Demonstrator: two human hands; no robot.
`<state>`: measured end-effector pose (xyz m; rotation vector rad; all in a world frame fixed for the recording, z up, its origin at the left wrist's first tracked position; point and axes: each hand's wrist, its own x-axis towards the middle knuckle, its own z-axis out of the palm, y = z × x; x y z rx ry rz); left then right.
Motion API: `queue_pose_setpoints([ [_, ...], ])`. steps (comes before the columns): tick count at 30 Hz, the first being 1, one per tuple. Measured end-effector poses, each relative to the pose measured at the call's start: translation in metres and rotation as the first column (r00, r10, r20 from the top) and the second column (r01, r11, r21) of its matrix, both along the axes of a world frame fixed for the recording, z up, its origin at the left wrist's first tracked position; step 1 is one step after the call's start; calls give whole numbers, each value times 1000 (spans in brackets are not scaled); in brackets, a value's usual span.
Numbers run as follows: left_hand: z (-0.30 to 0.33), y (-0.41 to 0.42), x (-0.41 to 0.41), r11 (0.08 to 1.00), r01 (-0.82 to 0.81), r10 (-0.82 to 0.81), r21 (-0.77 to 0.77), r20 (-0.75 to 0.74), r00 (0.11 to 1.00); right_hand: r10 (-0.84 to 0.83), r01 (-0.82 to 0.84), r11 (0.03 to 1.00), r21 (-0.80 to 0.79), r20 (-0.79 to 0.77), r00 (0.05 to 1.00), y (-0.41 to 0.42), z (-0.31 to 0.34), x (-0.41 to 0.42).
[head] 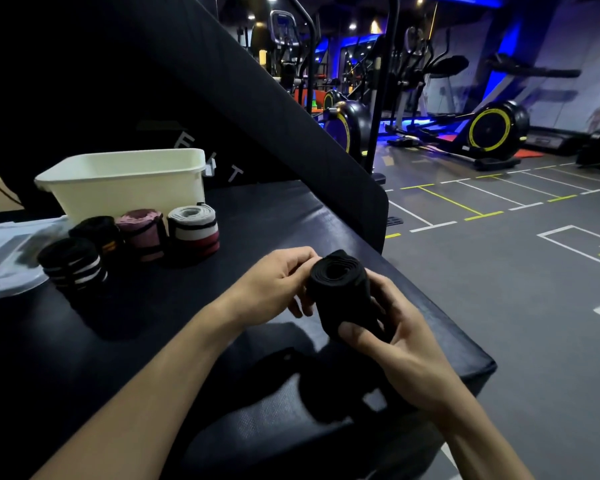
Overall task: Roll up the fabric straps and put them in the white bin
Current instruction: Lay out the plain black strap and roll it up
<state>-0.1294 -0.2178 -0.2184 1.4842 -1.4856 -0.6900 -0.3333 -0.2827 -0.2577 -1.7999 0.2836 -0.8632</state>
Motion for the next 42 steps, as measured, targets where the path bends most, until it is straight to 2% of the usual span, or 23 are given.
queue_pose_setpoints([
  [6,-1,5,1,948,173,-168,268,-43,985,42,-56,991,117,120,992,5,4,1],
  [8,1,8,4,916,252,-239,310,-82,968,57,-89,978,190,168,984,6,2,2],
  [11,5,14,8,908,306,-276,288,-140,951,50,-136,924,358,239,970,7,0,7],
  [14,8,14,12,951,224,-178,214,-213,961,-35,-103,851,514,251,967,10,4,14],
  [17,9,11,14,991,45,-15,123,-236,972,-112,-27,782,623,182,977,15,13,15],
  [20,8,8,11,999,18,-3,49,-288,958,-136,32,780,625,119,983,18,18,15],
  [24,5,8,6,997,80,-77,21,-94,993,-140,105,812,574,16,990,17,20,16],
  [26,7,10,4,991,131,-129,23,-66,989,-141,122,808,576,-12,990,17,20,16],
  [29,11,14,3,985,173,-174,-18,-41,984,-162,136,794,593,-8,987,17,18,18],
  [33,15,16,13,993,78,-80,-91,-15,997,-205,112,788,606,87,975,13,17,17],
  [38,17,19,21,993,85,-87,-76,-22,996,-385,295,785,545,56,921,5,11,9],
  [42,17,19,17,993,107,-108,-56,-12,994,-438,320,782,535,107,893,-1,12,4],
])
